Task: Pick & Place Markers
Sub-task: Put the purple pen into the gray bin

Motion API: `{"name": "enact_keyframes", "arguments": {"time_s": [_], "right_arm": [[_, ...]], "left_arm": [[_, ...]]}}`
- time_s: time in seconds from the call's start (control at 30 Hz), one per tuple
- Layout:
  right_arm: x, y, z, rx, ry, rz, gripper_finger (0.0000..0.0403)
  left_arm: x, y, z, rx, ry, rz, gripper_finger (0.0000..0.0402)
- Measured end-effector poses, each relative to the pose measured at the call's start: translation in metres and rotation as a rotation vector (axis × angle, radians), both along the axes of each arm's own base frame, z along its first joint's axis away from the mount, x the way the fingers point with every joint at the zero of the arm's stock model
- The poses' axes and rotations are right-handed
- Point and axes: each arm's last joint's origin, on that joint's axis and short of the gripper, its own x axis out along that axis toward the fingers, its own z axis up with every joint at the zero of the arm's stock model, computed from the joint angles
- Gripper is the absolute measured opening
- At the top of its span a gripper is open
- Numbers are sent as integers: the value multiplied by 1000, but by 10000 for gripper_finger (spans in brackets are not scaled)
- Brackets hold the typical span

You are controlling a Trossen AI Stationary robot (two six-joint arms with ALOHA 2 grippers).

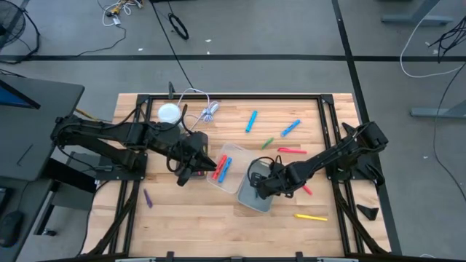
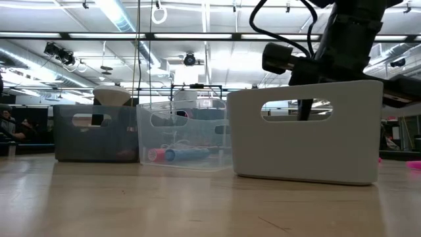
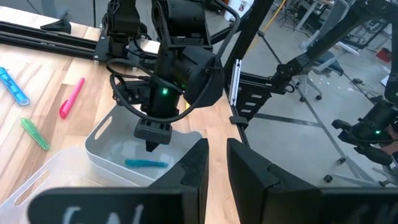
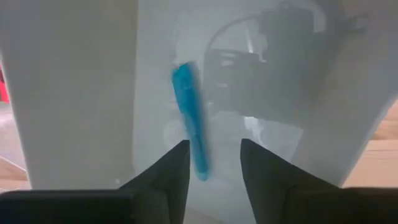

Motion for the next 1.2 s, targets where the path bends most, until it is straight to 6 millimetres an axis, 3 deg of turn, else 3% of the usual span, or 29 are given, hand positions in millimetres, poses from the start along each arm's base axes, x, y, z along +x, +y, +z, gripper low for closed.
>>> {"name": "enact_keyframes", "arguments": {"time_s": [0.27, 0.63, 0.93, 1.2], "right_arm": [[1, -1, 9, -55, -81, 1, 134], [-10, -8, 53, -242, -223, 310, 125], [-22, -19, 92, -508, -357, 469, 125], [-16, -26, 127, -833, -537, 755, 125]], "left_arm": [[0, 0, 0, 13, -4, -3, 65], [-2, 2, -5, 171, 11, -19, 88], [-8, 4, -17, 275, 138, -10, 159], [-18, 6, -31, 295, 319, 2, 223]]}}
